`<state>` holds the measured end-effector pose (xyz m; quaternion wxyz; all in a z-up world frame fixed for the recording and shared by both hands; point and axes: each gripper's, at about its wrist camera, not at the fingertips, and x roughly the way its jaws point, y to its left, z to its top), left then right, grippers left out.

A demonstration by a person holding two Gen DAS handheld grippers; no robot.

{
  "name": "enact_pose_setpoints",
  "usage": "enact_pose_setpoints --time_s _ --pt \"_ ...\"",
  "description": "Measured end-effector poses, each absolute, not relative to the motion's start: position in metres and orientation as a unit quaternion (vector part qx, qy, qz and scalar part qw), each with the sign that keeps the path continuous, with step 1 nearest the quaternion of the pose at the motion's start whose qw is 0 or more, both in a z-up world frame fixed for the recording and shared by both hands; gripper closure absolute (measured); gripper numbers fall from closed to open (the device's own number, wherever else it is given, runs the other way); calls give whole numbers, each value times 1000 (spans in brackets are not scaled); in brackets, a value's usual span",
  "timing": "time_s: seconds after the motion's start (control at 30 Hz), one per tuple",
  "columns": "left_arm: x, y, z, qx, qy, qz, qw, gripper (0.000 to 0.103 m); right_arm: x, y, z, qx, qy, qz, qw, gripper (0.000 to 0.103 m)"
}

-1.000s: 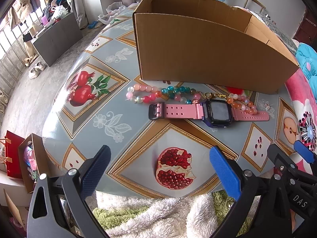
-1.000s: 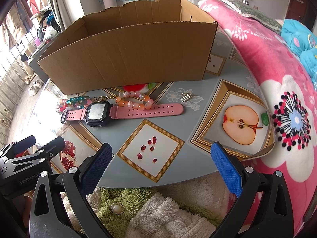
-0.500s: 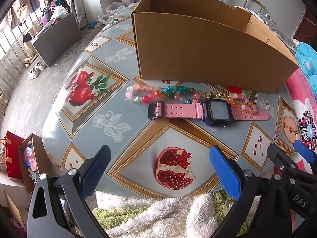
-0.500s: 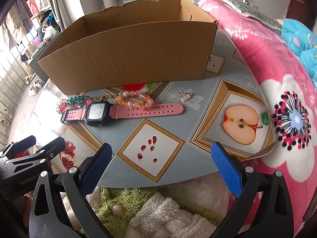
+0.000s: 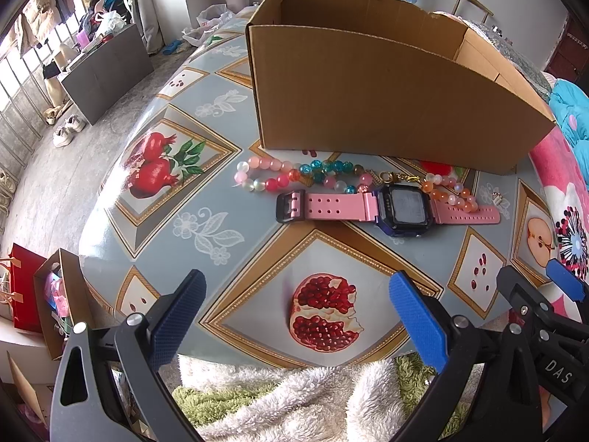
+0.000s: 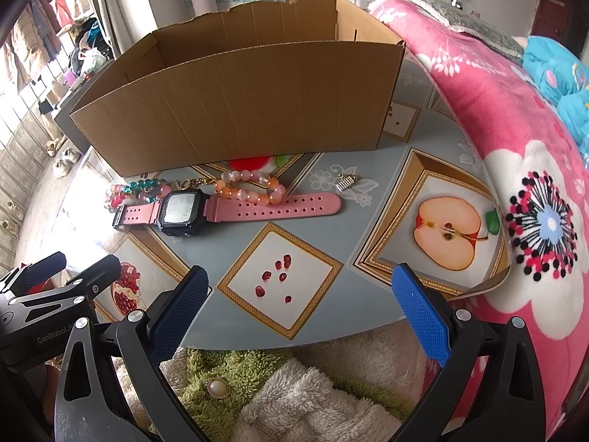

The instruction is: Organize jewelry

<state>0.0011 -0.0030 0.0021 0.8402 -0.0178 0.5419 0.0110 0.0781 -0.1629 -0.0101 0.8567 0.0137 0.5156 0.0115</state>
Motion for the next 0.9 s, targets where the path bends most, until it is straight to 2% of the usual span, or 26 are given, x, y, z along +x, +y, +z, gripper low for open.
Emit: enact_pose_setpoints --time_s 0.9 --pt "-1 -1 5 -17 539 13 842 5 82 -160 -8 12 514 11 857 7"
